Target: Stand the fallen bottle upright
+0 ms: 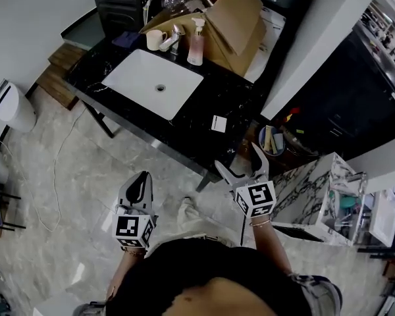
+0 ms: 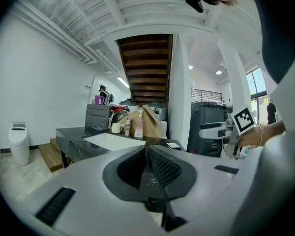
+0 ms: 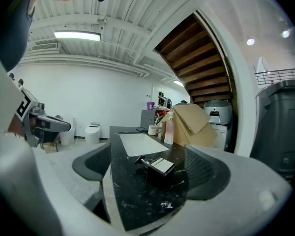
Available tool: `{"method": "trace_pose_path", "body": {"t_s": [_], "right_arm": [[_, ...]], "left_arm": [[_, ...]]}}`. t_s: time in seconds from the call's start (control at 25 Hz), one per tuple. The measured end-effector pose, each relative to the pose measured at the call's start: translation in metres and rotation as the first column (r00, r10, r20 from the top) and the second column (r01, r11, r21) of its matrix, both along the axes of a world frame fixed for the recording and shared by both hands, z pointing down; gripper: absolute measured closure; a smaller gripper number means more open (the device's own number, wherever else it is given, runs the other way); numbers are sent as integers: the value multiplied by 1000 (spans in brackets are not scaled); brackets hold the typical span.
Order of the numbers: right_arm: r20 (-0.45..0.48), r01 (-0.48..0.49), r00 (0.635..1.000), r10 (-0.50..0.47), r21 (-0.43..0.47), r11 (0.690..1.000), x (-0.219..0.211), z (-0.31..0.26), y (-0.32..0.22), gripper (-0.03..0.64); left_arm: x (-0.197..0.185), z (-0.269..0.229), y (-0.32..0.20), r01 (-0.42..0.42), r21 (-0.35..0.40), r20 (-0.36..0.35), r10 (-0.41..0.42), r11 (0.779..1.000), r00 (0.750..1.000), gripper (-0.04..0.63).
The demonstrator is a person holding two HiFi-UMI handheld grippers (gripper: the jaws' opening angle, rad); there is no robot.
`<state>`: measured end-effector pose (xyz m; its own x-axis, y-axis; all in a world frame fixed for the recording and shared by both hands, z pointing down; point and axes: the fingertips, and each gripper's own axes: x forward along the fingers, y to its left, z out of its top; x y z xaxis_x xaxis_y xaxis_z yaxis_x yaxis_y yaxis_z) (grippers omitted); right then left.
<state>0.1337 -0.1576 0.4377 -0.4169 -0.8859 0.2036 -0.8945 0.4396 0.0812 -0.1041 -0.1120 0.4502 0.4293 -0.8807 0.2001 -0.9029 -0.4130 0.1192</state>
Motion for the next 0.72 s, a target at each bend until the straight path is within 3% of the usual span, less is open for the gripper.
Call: {"method": "trace_pose_path", "body": {"t_s": [0.12, 0.2, 0.32, 0.4, 0.56, 0.64, 0.72], "right_arm": [[-82, 85, 993, -88, -33, 996, -3, 7, -39, 167], [-148, 155, 975, -164, -67, 986, -7, 13, -61, 167], [-250, 282, 916, -314, -157, 947, -19, 25, -88, 167], [-325, 355, 847, -422, -247, 902, -29, 36, -103, 167], [-451, 451, 660, -601, -402, 797, -50, 56, -129, 169], [-451, 464, 587, -672, -492, 736, -58, 68, -139, 173], [-426, 440, 541, -725, -592, 675, -64, 81, -149, 201]], "left_arm": [[3, 2, -36, 18, -5, -2, -18, 1000, 1000, 591], [1, -3, -58, 41, 34, 1, -41, 999, 999, 591], [-6, -5, -82, 90, 66, -10, -89, 994, 996, 591], [-12, 1, -91, 118, 54, -12, -117, 992, 993, 591], [-27, 11, -97, 152, 31, 5, -152, 988, 988, 591], [-35, 17, -96, 170, 10, 5, -170, 985, 985, 591], [-43, 24, -96, 187, -18, -4, -187, 982, 982, 591]]}}
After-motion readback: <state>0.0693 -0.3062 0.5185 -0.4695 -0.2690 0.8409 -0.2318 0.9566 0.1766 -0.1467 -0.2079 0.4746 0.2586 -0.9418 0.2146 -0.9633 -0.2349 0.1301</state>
